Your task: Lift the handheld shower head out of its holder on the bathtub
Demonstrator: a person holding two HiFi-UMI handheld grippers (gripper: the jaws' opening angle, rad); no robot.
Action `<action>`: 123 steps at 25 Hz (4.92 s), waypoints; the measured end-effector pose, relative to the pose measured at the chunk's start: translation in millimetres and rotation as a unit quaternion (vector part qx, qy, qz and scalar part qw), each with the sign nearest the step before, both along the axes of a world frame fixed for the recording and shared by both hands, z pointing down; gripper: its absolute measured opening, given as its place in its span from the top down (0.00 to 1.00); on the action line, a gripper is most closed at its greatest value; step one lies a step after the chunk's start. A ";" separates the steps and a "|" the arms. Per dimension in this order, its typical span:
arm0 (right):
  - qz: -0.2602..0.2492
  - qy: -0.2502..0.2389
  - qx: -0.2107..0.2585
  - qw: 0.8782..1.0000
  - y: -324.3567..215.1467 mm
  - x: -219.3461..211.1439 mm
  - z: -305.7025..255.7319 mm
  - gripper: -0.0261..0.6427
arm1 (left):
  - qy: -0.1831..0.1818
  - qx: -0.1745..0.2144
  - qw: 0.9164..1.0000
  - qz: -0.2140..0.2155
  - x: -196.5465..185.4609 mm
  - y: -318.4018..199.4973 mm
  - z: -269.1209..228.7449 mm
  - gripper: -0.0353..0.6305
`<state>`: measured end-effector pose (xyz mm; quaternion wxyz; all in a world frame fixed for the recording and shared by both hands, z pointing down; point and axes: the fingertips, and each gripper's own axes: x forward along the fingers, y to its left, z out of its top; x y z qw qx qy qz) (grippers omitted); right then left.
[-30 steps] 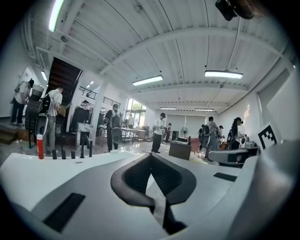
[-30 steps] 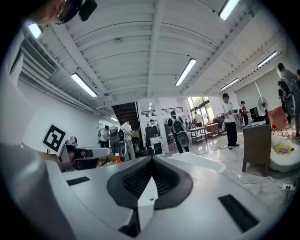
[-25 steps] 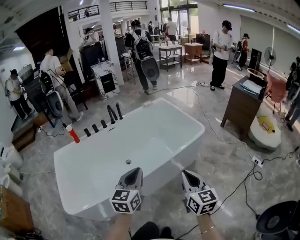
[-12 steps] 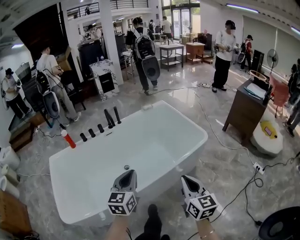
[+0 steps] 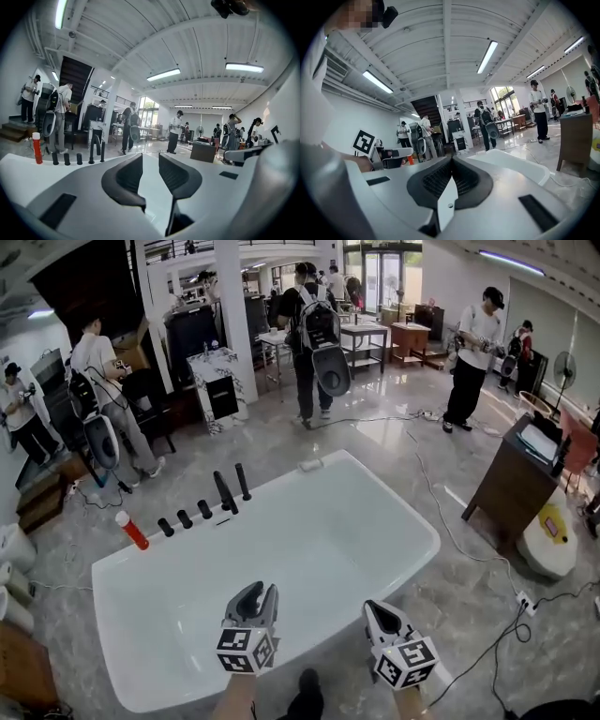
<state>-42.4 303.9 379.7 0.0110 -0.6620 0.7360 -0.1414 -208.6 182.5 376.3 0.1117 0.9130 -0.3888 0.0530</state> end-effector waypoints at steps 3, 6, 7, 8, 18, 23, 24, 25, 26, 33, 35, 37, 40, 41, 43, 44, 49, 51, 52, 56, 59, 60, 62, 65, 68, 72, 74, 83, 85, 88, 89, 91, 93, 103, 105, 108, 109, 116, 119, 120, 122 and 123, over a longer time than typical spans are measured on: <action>-0.007 0.002 -0.004 1.000 -59.5 4.4 0.4 0.95 | -0.001 -0.003 1.000 -0.006 4.8 -58.8 1.7 0.76; -0.016 0.004 -0.009 1.000 -109.6 11.9 3.3 0.95 | -0.001 -0.005 1.000 -0.012 13.5 -107.0 3.7 0.75; -0.018 0.005 -0.010 1.000 -125.0 14.8 4.4 0.95 | -0.001 -0.006 1.000 -0.014 16.7 -121.2 4.7 0.75; -0.021 0.006 -0.011 1.000 -139.8 17.5 5.4 0.95 | -0.001 -0.006 1.000 -0.016 19.5 -134.6 5.8 0.75; -0.050 0.004 -0.011 0.999 -243.2 22.5 7.7 0.95 | -0.009 -0.010 0.999 -0.040 27.1 -227.0 13.2 0.75; -0.081 0.001 -0.013 0.997 -295.1 28.2 10.2 0.95 | -0.017 -0.013 0.998 -0.062 35.4 -269.7 15.8 0.75; -0.090 0.000 -0.013 0.996 -305.2 34.3 11.5 0.95 | -0.019 -0.012 0.997 -0.070 41.1 -277.5 17.1 0.75; -0.100 -0.001 -0.013 0.995 -315.2 41.6 13.9 0.95 | -0.021 -0.013 0.996 -0.080 47.4 -285.1 19.4 0.75; -0.111 -0.002 -0.014 0.994 -325.4 49.4 17.2 0.95 | -0.022 -0.014 0.995 -0.092 53.6 -292.3 22.3 0.75; -0.173 -0.007 -0.026 0.984 -407.4 105.8 36.6 0.95 | -0.033 -0.022 0.987 -0.156 99.7 -355.5 38.5 0.75; -0.192 -0.008 -0.031 0.981 -428.9 117.5 43.4 0.95 | -0.037 -0.024 0.984 -0.175 109.7 -371.7 41.6 0.75; -0.205 -0.012 -0.036 0.978 -449.9 125.9 49.2 0.95 | -0.040 -0.024 0.981 -0.190 118.0 -389.4 42.3 0.75; -0.220 -0.019 -0.040 0.974 -482.4 136.7 55.6 0.95 | -0.047 -0.023 0.977 -0.208 131.2 -418.1 42.3 0.74; -0.225 -0.021 -0.041 0.973 -493.1 140.0 57.7 0.95 | -0.050 -0.023 0.976 -0.212 135.8 -427.7 43.2 0.74; -0.233 -0.024 -0.042 0.971 -512.8 146.0 63.3 0.95 | -0.052 -0.024 0.973 -0.221 144.4 -446.6 46.7 0.74; -0.237 -0.026 -0.043 0.970 -521.8 148.8 66.9 0.95 | -0.053 -0.024 0.972 -0.226 148.4 -455.8 49.2 0.74; -0.249 -0.025 -0.047 0.967 -564.5 157.9 90.9 0.95 | -0.052 -0.024 0.969 -0.239 163.0 -504.3 69.2 0.74; -0.247 -0.028 -0.049 0.967 -580.9 159.7 101.7 0.95 | -0.056 -0.026 0.969 -0.240 166.1 -523.3 81.9 0.73; -0.245 -0.031 -0.050 0.968 -589.7 160.2 107.4 0.95 | -0.057 -0.028 0.969 -0.240 166.5 -533.5 89.0 0.73; -0.240 -0.034 -0.056 0.968 -622.9 158.3 137.5 0.95 | -0.054 -0.034 0.968 -0.242 164.4 -574.6 120.3 0.72; -0.242 -0.031 -0.061 0.968 -642.4 153.7 165.8 0.95 | -0.051 -0.036 0.968 -0.242 163.4 -602.8 146.9 0.72; -0.243 -0.029 -0.063 0.968 -648.2 151.3 175.5 0.95 | -0.050 -0.036 0.968 -0.243 162.1 -611.4 155.9 0.72; -0.245 -0.027 -0.068 0.967 -659.3 145.0 194.6 0.95 | -0.047 -0.037 0.967 -0.247 157.5 -627.7 172.4 0.71; -0.250 -0.025 -0.076 0.965 -675.9 135.2 222.6 0.95 | -0.035 -0.042 0.966 -0.254 149.8 -650.9 192.8 0.70; -0.254 -0.018 -0.083 0.963 -689.9 127.6 246.0 0.95 | -0.033 -0.050 0.964 -0.260 144.9 -671.2 213.7 0.69; -0.261 -0.009 -0.086 0.961 -709.1 116.6 272.0 0.95 | -0.047 -0.051 0.962 -0.264 138.9 -697.9 242.1 0.69; -0.263 -0.006 -0.085 0.961 -719.6 111.5 283.7 0.95 | -0.052 -0.052 0.961 -0.268 134.7 -711.6 255.9 0.68; -0.257 0.003 -0.091 0.962 -751.9 101.3 326.4 0.95 | -0.075 -0.063 0.956 -0.275 119.9 -761.7 306.8 0.66; -0.257 0.003 -0.094 0.962 -756.6 99.5 334.8 0.95 | -0.081 -0.068 0.955 -0.278 117.4 -773.1 316.3 0.65; -0.258 0.006 -0.099 0.961 -759.3 97.6 347.4 0.95 | -0.084 -0.073 0.953 -0.282 113.1 -789.0 329.6 0.64; -0.257 0.006 -0.100 0.961 -759.8 98.1 351.8 0.95 | -0.084 -0.075 0.952 -0.283 112.6 -794.3 333.9 0.64; -0.255 0.006 -0.103 0.961 -761.0 100.4 360.7 0.95 | -0.087 -0.079 0.952 -0.282 113.4 -804.9 342.5 0.63; -0.254 0.007 -0.106 0.961 -762.0 102.5 369.5 0.95 | -0.098 -0.082 0.951 -0.281 114.0 -814.8 351.7 0.61; -0.244 0.006 -0.119 0.962 -767.1 111.7 397.5 0.95 | -0.137 -0.104 0.947 -0.273 120.4 -848.3 389.9 0.60; -0.243 0.006 -0.119 0.963 -768.6 112.2 397.7 0.95 | -0.136 -0.106 0.947 -0.272 121.9 -852.3 390.9 0.60; -0.238 0.004 -0.118 0.964 -770.3 113.7 401.0 0.95 | -0.145 -0.103 0.947 -0.267 125.8 -857.5 394.0 0.60; -0.237 0.004 -0.118 0.964 -771.0 113.8 402.8 0.95 | -0.150 -0.101 0.947 -0.267 126.5 -859.6 395.3 0.60; -0.237 -0.002 -0.121 0.964 -770.6 114.3 405.1 0.95 | -0.177 -0.096 0.938 -0.282 122.8 -870.7 396.6 0.74; -0.236 -0.003 -0.120 0.964 -769.6 113.3 399.7 0.95 | -0.176 -0.101 0.938 -0.280 123.5 -867.1 394.0 0.74; -0.236 -0.003 -0.119 0.964 -769.4 112.7 396.5 0.95 | -0.177 -0.098 0.939 -0.279 124.5 -865.3 391.5 0.74; -0.236 -0.006 -0.117 0.965 -769.1 110.1 389.2 0.95 | -0.182 -0.087 0.939 -0.277 126.5 -861.4 383.9 0.74; -0.237 -0.007 -0.116 0.965 -769.0 108.2 385.4 0.95 | -0.186 -0.080 0.940 -0.276 127.4 -859.4 378.9 0.74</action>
